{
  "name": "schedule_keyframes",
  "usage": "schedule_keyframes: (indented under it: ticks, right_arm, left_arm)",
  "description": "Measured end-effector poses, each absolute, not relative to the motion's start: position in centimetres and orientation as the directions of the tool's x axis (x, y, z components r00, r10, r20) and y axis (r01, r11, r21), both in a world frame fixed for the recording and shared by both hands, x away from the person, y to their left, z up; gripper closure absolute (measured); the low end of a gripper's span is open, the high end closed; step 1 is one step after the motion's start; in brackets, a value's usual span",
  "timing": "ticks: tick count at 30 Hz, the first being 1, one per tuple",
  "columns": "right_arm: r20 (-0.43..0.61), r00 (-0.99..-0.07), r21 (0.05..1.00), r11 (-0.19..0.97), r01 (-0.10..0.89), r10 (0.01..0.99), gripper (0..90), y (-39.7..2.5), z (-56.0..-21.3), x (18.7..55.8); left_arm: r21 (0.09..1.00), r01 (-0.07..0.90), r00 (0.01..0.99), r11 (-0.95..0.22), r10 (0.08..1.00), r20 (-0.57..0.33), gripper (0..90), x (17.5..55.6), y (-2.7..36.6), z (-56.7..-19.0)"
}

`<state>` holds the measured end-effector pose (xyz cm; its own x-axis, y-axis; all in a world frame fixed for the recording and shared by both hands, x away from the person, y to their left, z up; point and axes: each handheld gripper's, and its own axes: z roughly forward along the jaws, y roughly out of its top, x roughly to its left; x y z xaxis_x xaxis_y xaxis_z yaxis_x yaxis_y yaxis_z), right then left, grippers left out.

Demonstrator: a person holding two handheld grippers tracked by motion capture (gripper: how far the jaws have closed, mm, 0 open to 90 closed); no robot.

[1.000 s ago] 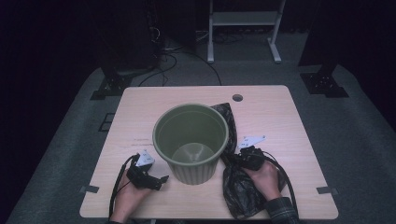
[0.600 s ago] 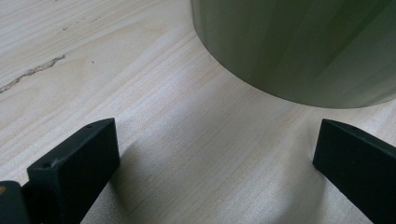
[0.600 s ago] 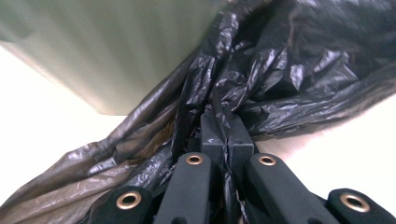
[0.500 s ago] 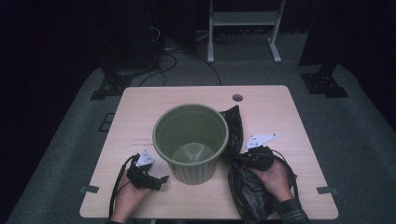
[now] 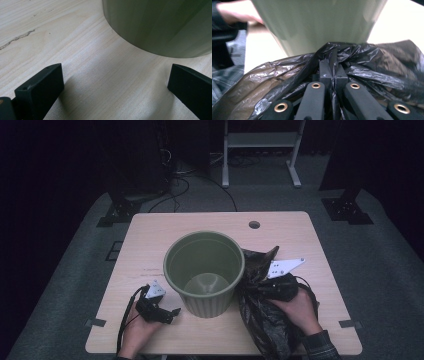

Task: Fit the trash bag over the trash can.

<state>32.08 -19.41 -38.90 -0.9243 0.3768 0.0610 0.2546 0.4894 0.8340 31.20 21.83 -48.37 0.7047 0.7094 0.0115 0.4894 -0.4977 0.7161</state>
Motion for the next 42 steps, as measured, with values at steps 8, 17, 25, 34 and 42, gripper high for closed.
schedule_keyframes:
  ticks: [8, 17, 25, 34, 42]
  right_arm:
    - [0.057, -0.956, 0.879, 0.44, 0.185, 0.287, 89.2, -20.0, -35.6, 31.0]
    - [0.035, -0.975, 0.912, 0.391, 0.122, 0.221, 89.2, -20.6, -32.8, 30.1]
    - [0.015, -0.981, 0.924, 0.372, 0.087, 0.191, 89.1, -19.8, -30.5, 30.5]
    - [-0.012, -0.99, 0.938, 0.345, 0.039, 0.143, 89.1, -17.8, -27.9, 31.3]
    - [-0.013, -0.997, 0.948, 0.318, 0.012, 0.076, 89.1, -15.1, -25.3, 32.7]
  left_arm:
    - [0.714, 0.488, 0.707, -0.501, 0.708, 0.014, 0.0, 31.2, 21.8, -48.4]
    - [0.715, 0.488, 0.706, -0.501, 0.708, 0.014, 0.0, 31.2, 21.8, -48.4]
    - [0.714, 0.488, 0.707, -0.501, 0.707, 0.014, 0.0, 31.2, 21.9, -48.4]
    - [0.716, 0.487, 0.706, -0.5, 0.708, 0.014, 0.0, 31.2, 21.8, -48.4]
    - [0.716, 0.487, 0.707, -0.5, 0.707, 0.014, 0.0, 31.2, 21.8, -48.4]
